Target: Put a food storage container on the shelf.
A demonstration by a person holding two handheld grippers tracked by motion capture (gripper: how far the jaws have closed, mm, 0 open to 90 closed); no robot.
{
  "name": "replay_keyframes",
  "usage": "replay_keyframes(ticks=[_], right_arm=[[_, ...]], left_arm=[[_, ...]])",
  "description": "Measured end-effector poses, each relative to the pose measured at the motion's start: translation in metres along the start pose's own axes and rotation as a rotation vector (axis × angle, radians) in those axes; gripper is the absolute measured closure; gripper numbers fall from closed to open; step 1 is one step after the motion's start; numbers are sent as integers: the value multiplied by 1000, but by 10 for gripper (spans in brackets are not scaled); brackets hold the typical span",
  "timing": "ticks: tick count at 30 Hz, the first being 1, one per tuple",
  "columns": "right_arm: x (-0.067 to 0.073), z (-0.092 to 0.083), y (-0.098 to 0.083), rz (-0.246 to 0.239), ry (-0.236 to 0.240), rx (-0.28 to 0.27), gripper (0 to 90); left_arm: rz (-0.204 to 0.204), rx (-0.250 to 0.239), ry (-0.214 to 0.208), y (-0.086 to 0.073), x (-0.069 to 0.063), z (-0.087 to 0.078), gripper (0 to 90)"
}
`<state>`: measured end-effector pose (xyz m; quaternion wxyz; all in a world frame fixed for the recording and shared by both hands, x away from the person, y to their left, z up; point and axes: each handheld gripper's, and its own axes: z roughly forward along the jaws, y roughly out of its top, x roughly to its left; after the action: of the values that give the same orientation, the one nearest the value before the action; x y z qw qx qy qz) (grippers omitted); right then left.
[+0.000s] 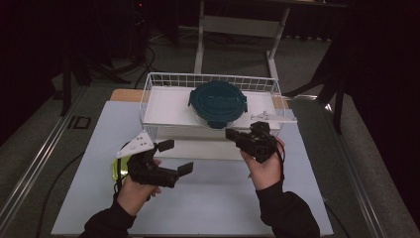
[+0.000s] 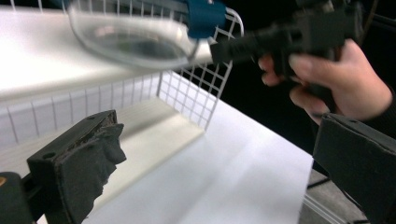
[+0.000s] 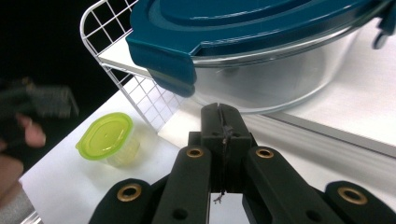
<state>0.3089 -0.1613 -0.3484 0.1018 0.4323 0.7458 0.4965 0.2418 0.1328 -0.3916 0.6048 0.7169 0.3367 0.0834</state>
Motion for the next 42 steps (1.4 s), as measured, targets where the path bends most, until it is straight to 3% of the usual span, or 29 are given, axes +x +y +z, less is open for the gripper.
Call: replay_keyframes(ticks=[3, 4, 5, 8, 9, 13, 29, 33, 37, 40, 42], right_arm=[[3, 6, 1, -12, -10, -12, 899], [3, 7, 2, -14, -15, -15, 899], [3, 8, 3, -11, -11, -15, 899], [3, 11, 4, -10, -16, -17, 899], [3, 13, 5, -11, -23, -25, 899], [2, 18, 8, -6, -29, -22, 899], [-8, 35, 20, 28, -45, -17, 898], [-8, 33, 17, 25, -30, -16, 891], [-1, 25, 10, -14, -9, -15, 818], [7, 10, -4, -44, 39, -38, 664], [9, 7, -7, -48, 51, -36, 615]], left_arm=[[18, 25, 9, -25, -7, -1, 17], [18, 25, 9, -25, -7, -1, 17], [33, 41, 17, -37, -12, 0, 17], [56, 55, 22, -47, -16, 1, 18], [79, 53, 41, -54, -20, 2, 18], [100, 62, 47, -63, -24, 7, 17], [134, 41, 51, -71, -29, 11, 17], [150, 25, 8, -70, -31, 10, 18], [166, 30, -12, -69, -31, 8, 18], [185, 35, -23, -67, -32, 6, 18], [198, 35, -34, -65, -34, 3, 17]])
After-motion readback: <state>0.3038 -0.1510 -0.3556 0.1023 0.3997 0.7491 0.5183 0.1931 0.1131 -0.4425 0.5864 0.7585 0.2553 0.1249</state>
